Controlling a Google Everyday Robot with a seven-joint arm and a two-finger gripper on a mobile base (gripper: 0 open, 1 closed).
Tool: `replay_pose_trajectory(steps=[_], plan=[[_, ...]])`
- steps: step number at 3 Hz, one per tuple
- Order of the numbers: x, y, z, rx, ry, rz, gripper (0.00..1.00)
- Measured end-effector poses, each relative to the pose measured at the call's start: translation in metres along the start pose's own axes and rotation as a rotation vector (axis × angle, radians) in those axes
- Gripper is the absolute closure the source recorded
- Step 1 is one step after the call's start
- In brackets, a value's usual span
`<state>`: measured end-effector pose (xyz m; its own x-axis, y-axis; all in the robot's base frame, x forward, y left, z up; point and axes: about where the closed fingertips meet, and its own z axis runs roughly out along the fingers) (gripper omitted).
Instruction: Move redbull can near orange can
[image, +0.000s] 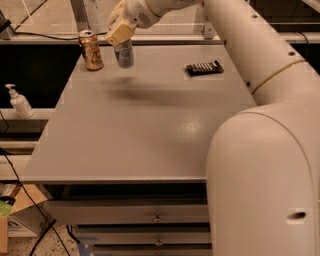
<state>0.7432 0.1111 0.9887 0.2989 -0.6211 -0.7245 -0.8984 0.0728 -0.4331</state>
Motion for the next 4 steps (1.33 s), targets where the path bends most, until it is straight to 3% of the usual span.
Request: replay_pose_trajectory(steps=[1, 2, 4], plan=[[0.001, -0.003, 0.023, -0.033, -0.016, 0.032, 1.00], [0.010, -0.006, 0.039, -0.054, -0.017, 0.080, 0.84], [0.022, -0.011, 0.061, -0.063, -0.022, 0.153, 0.37]])
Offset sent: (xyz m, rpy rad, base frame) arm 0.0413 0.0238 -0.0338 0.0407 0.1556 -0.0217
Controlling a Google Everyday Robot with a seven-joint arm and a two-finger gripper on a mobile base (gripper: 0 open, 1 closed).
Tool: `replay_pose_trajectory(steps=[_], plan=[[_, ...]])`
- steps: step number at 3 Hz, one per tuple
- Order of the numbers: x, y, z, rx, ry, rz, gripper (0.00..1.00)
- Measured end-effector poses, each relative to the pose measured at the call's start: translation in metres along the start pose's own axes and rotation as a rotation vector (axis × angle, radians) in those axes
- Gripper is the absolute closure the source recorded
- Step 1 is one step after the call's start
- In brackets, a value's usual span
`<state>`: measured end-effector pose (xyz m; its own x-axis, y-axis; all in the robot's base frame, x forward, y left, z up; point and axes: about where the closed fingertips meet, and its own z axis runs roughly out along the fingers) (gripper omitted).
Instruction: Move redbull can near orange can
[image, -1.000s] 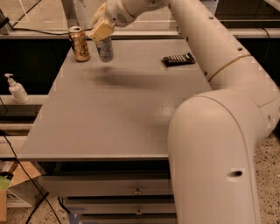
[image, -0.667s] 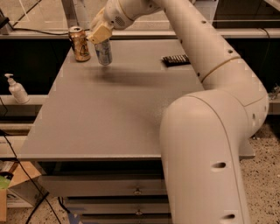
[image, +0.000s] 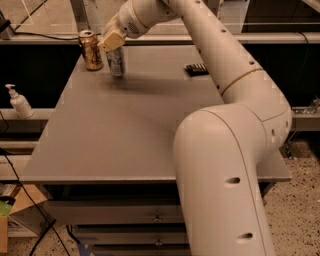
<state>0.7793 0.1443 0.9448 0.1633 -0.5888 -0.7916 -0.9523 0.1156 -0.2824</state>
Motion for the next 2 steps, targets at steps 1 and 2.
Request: replay_pose_trajectory(steps=[1, 2], plan=[[0.0024, -0.0030, 0.0065, 0.000, -0.011, 0.024, 0.14], [0.0026, -0.0016, 0.0103, -0.006, -0.010, 0.023, 0.00]])
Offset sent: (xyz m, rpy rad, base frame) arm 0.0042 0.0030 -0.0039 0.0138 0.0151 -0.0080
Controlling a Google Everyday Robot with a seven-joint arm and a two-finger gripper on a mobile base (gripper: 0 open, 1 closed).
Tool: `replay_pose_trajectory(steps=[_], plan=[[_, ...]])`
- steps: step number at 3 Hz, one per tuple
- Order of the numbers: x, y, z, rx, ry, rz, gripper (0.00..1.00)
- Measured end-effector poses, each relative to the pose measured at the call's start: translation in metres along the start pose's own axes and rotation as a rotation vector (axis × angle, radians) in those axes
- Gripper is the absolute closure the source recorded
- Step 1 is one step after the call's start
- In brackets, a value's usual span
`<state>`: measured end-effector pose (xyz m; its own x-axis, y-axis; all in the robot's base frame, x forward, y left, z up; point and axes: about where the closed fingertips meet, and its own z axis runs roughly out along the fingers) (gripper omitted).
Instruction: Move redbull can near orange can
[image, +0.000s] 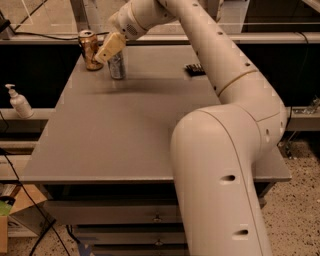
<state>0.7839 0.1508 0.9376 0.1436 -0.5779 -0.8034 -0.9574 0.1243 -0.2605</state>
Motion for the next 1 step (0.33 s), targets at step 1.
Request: replay_pose_trajectory(steps=[1], plan=[[0.0000, 0.0000, 0.0001, 0.000, 0.000, 0.000, 0.00]])
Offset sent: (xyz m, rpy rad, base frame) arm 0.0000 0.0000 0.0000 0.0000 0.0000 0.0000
